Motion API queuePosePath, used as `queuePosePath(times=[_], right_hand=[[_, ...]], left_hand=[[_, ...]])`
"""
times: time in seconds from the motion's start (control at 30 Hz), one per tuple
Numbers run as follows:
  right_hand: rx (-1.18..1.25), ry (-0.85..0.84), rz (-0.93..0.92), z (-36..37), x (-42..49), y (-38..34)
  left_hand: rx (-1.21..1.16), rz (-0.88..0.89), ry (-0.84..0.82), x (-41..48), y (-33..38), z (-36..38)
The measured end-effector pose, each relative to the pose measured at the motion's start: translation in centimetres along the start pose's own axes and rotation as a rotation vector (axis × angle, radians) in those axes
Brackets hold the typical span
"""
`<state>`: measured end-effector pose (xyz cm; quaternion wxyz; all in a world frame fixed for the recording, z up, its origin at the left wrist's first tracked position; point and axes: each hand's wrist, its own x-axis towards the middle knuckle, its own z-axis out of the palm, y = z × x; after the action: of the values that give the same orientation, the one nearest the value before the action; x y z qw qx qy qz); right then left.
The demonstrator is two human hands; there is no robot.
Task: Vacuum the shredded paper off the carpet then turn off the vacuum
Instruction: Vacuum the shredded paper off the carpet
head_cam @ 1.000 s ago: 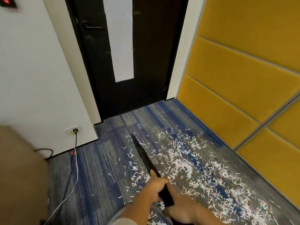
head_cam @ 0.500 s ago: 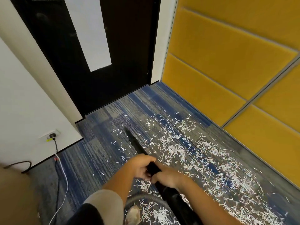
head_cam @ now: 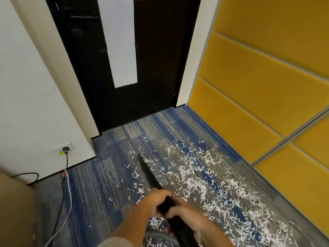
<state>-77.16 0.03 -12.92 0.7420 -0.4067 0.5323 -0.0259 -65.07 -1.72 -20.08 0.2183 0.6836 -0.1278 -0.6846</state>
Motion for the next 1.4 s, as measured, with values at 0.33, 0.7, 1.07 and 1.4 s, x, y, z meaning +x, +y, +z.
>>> queuePosePath(times=[0.33,0.7,1.07,1.4], right_hand=[[-0.073,0.028,-0.013,0.2,0.5,1.1],[-0.112,-0.061,-0.049,0.1,-1.3,0.1],[-0.096,-0.042,-0.023,-1.6,-0.9,-0.1],[-0.057,-0.052,0.004,-1.4,0.6,-1.4]], left_hand=[[-0.161,0.037,0.017,-0.8,-2.0,0.2],[-0.270,0.192,0.029,-4.2,-2.0,0.8],[-0.364,0.293,0.134,-2.5,-2.2,2.1],[-0.191,0.179,0.081,-1.7,0.8,0.6]])
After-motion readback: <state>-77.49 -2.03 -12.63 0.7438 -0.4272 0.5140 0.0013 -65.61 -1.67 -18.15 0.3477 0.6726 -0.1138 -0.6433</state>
